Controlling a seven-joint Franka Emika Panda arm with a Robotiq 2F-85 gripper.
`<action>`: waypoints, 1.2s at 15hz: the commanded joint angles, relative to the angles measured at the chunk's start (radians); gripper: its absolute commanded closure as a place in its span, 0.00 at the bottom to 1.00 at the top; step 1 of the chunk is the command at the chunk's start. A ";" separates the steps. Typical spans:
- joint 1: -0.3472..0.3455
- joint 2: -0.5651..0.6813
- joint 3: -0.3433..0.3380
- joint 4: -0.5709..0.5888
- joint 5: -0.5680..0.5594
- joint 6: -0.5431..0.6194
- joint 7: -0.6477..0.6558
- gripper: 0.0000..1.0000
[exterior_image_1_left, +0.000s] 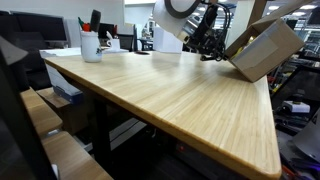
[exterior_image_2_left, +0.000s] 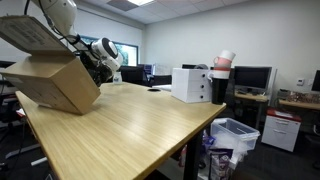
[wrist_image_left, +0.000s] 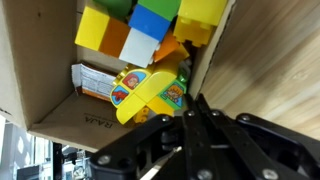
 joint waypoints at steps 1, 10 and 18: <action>-0.020 -0.006 0.015 0.014 -0.009 -0.023 -0.100 1.00; -0.023 0.025 0.007 0.082 -0.006 -0.072 -0.206 0.99; -0.028 0.038 -0.004 0.123 0.015 -0.107 -0.183 0.99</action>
